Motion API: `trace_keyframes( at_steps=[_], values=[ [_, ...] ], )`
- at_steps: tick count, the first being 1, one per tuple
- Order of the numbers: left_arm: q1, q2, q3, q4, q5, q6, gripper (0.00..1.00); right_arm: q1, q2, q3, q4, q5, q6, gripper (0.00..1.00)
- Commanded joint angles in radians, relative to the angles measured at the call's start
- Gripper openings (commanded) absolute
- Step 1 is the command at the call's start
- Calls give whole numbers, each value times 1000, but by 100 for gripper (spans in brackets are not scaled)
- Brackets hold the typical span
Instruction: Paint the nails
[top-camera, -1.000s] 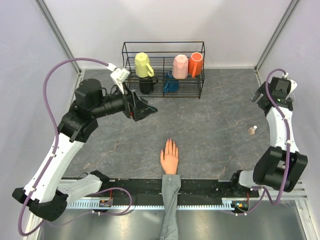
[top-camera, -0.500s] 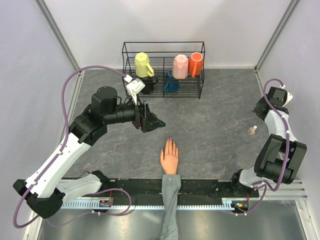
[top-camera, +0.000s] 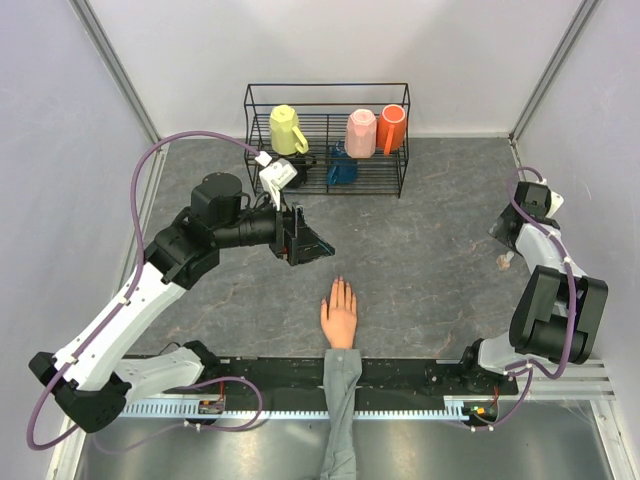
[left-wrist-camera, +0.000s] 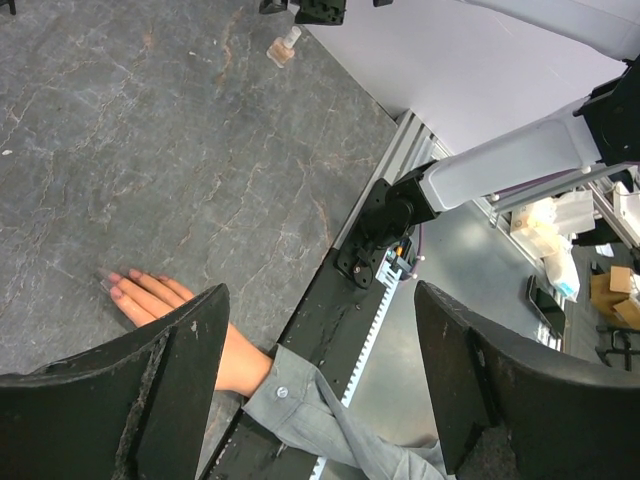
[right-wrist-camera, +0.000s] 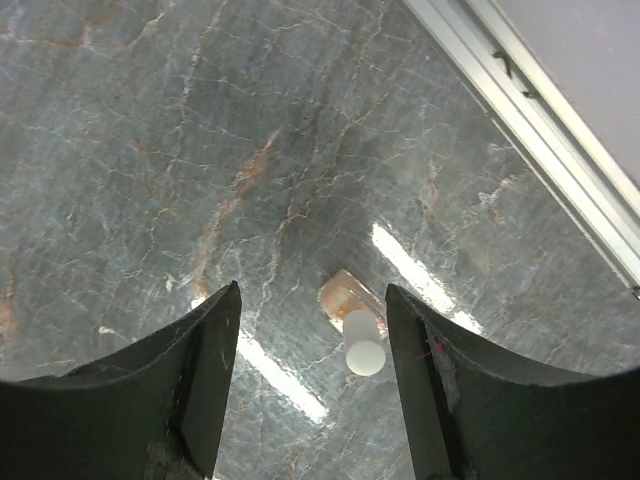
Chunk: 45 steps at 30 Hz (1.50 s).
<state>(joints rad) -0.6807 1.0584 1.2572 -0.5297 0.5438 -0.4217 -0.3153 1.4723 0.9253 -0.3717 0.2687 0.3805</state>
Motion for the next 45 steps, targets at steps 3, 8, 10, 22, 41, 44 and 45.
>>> trace_keyframes(
  at_steps=[3,8,10,22,41,44,45],
  values=[
    [-5,-21,-5,17,-8,-12,81,22,-20,-9,-18,104,-17,67],
    [-5,-18,-7,16,-2,-6,81,27,-27,-39,-19,99,-12,62],
    [-6,-17,-7,16,-1,-5,81,27,-29,-40,-16,93,-12,57],
    [-6,-35,-25,14,-2,-8,81,27,-6,-51,-1,98,-8,53],
    [-6,-81,-227,239,111,49,80,367,-127,114,-102,-83,-64,0],
    [-10,-113,-312,390,179,69,78,569,-156,238,-220,-178,-106,0],
    [-10,-139,-333,422,179,81,77,676,-153,272,-252,-189,-110,0]
  ],
)
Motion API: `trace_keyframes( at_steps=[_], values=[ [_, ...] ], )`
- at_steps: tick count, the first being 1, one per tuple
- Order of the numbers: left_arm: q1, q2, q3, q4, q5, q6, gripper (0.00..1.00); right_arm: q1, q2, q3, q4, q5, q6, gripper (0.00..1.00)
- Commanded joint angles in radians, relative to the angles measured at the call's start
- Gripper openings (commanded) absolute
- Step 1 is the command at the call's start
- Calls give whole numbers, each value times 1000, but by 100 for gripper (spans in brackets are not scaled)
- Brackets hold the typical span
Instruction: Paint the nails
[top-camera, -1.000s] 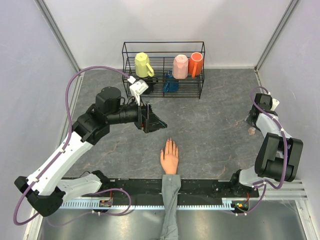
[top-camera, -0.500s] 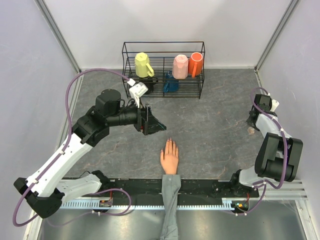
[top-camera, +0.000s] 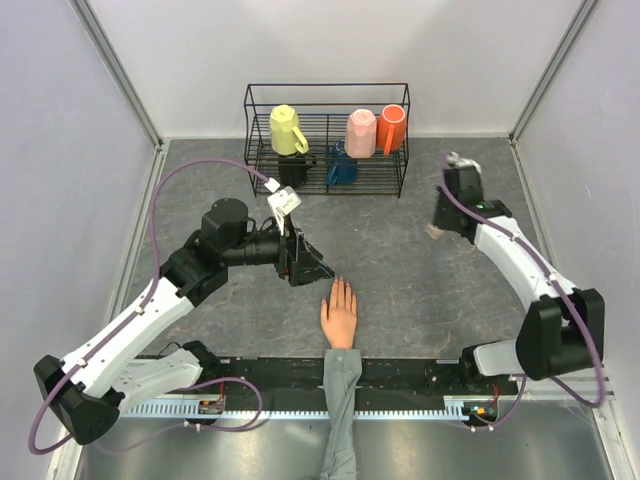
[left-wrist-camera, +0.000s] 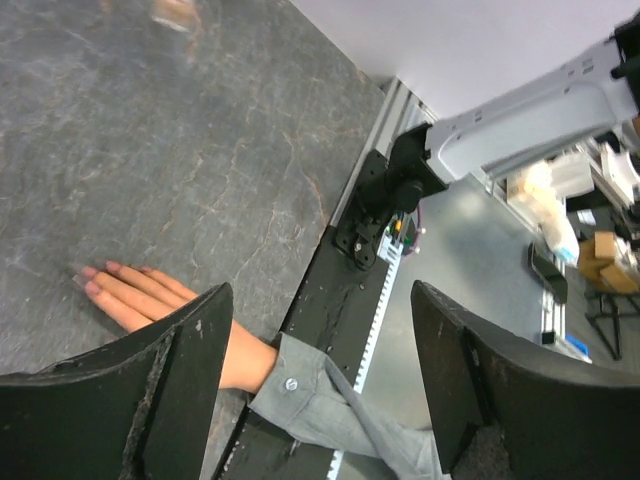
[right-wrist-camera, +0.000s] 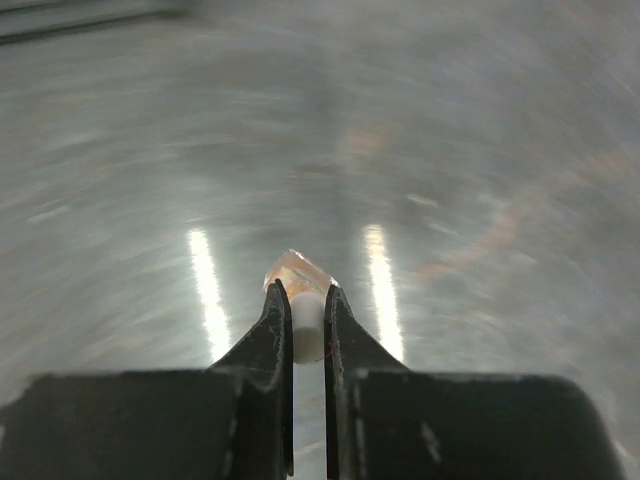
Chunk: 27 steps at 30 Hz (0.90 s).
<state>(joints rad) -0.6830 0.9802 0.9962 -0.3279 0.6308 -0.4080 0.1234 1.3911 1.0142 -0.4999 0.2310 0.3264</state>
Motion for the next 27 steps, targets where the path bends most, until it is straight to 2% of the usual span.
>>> trace_keyframes(
  at_steps=[1,6,10,14,16,20,24,27],
  values=[
    [-10,-77,-114,277,90,83,76,289,-67,216,-184,-172,-59,0],
    [-15,-185,-226,378,127,242,76,603,-23,423,-305,-283,-17,0],
    [-15,-247,-286,382,182,360,76,743,-9,547,-342,-308,51,0],
    [-15,-301,-338,394,141,406,73,878,12,606,-365,-280,94,0],
    [-15,-313,-358,395,97,432,68,926,29,651,-400,-243,94,0],
    [-15,-304,-376,400,66,460,66,1005,62,684,-424,-179,102,0],
    [-15,-313,-381,397,40,479,65,1035,68,704,-445,-124,115,0],
    [-15,-357,-398,409,-35,482,65,1036,59,696,-476,-61,122,0]
  ],
)
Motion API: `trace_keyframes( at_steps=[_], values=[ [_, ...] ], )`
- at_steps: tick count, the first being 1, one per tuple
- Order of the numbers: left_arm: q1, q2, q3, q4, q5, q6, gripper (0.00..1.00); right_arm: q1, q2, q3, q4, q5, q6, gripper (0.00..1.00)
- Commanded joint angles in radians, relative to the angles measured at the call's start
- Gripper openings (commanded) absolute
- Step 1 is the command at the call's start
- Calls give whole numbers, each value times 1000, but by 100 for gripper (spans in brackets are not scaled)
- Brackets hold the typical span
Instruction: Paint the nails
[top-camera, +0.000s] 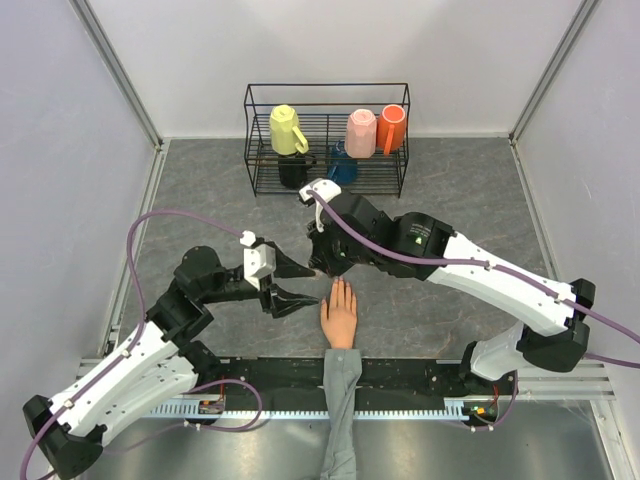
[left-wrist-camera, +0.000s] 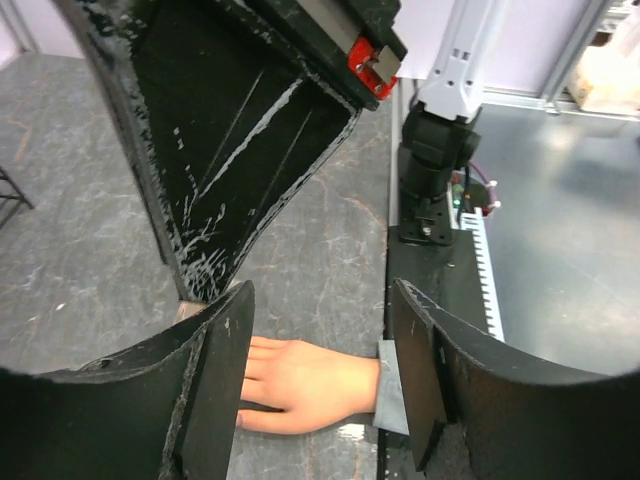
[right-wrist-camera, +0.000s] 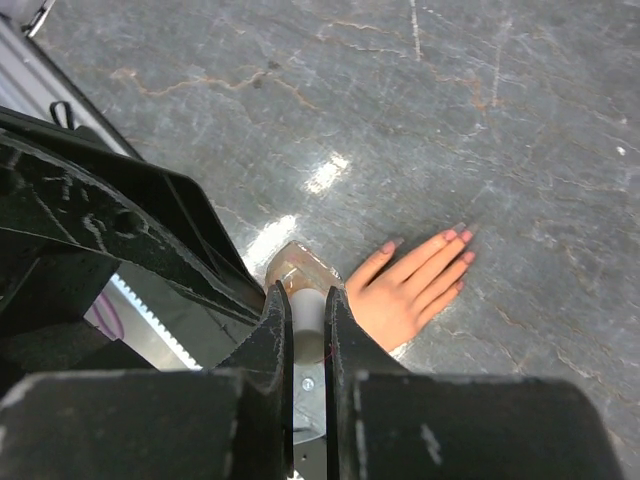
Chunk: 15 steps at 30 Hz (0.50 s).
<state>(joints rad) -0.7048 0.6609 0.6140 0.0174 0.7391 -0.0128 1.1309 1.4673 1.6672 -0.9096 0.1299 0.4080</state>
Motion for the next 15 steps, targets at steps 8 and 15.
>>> trace_keyframes(
  at_steps=[8,15],
  values=[
    [7,-132,-89,110,-215,59,73,47,-68,11,-68,37,75,0],
    [7,-69,-80,116,-145,50,67,86,-56,54,-52,33,87,0]
  ],
)
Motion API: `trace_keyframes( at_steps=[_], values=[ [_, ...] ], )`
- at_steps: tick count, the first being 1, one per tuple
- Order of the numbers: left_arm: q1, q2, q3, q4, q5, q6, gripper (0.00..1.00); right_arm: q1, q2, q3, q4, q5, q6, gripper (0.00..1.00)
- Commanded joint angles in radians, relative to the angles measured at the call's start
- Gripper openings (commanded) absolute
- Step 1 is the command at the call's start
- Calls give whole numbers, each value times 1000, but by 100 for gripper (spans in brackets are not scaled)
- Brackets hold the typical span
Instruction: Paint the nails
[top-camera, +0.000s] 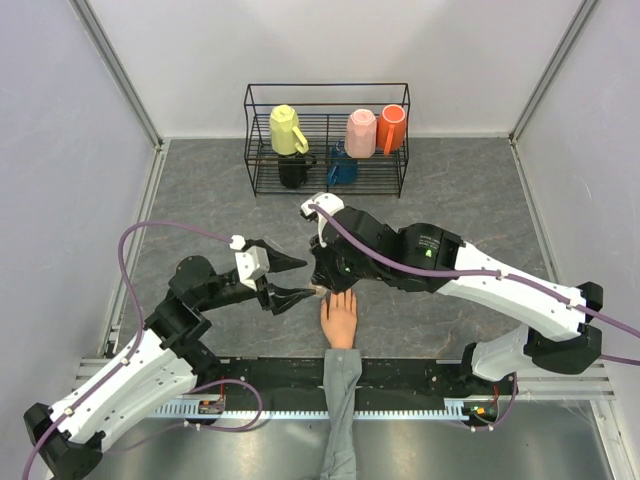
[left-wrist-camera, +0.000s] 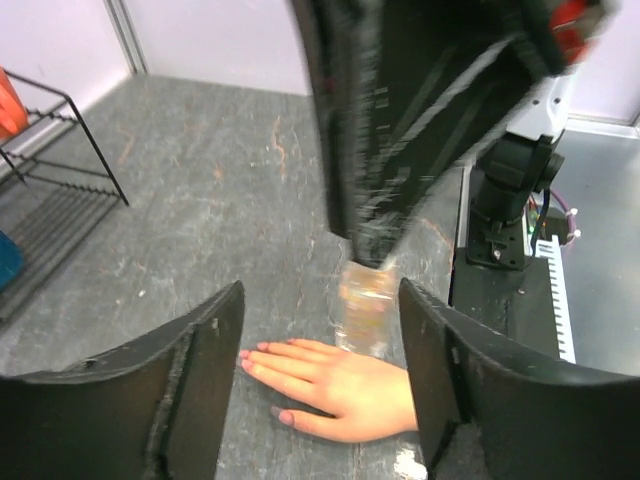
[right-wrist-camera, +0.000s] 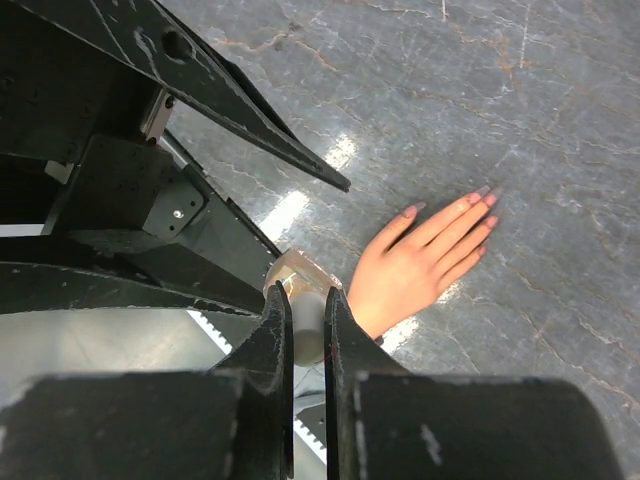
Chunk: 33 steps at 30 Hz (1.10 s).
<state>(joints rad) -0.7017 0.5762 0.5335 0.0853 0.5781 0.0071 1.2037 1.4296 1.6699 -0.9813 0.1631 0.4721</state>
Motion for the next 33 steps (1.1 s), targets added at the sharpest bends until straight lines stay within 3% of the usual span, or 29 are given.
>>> trace_keyframes(
  at_steps=[1,5,16,33],
  values=[
    [4,16,-4,54,14,31,66,14,-17,54,21,-2,23,0],
    [4,19,-10,57,17,31,60,16,-15,65,20,12,28,0],
    [4,47,-7,54,66,21,61,16,11,109,24,64,33,0],
    [4,56,-3,77,104,7,48,16,32,97,62,18,34,0]
  ],
)
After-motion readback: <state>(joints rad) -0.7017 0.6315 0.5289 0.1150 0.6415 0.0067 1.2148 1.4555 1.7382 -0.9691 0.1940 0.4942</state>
